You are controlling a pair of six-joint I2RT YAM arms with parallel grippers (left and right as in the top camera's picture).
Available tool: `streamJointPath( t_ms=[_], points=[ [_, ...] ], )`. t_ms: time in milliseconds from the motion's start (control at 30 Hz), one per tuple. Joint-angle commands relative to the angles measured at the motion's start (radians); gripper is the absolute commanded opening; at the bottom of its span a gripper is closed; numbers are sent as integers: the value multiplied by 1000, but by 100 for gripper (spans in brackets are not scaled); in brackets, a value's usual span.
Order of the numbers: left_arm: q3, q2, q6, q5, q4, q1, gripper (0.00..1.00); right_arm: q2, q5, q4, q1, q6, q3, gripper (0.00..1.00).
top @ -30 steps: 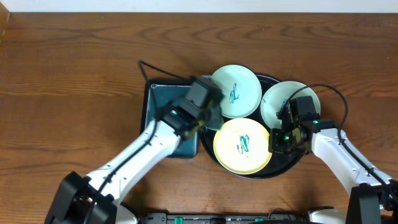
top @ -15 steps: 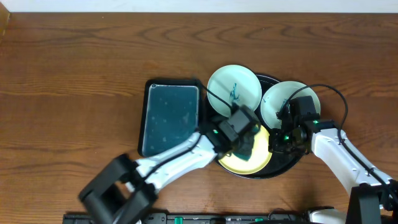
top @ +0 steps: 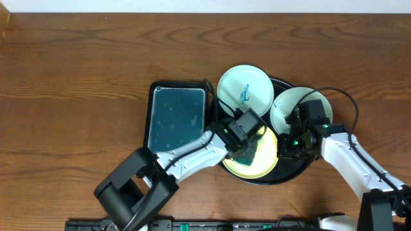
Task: Clean dirty plates on tray and stack at the side
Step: 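Scrub the yellow plate's blue marks with the sponge in the left gripper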
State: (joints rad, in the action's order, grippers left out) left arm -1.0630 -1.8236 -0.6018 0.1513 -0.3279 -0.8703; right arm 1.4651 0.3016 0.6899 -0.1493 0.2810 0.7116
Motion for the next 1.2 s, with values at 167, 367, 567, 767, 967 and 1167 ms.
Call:
streamJointPath(
  t_ms=[167,367,567,767,967,1167],
  points=[
    [-26,78,24,21,-28,48,7,-10,-6,1,-9,10,-1,1],
    [-26,121,20,21,17,20,7,-10,-6,1,-9,10,-1,1],
    [-26,53,13,21,93,-22,8,-10,-6,2,-9,10,-2,1],
    [-26,-39,13,21,143,-34,8,-10,-6,2,-9,10,-1,1],
    [-26,-93,20,-63,52,-22,8,-10,-6,3,-9,10,-1,1],
    [-26,-82,21,-196,-95,47,8,-10,-6,5,-9,6,-1,1]
  ],
)
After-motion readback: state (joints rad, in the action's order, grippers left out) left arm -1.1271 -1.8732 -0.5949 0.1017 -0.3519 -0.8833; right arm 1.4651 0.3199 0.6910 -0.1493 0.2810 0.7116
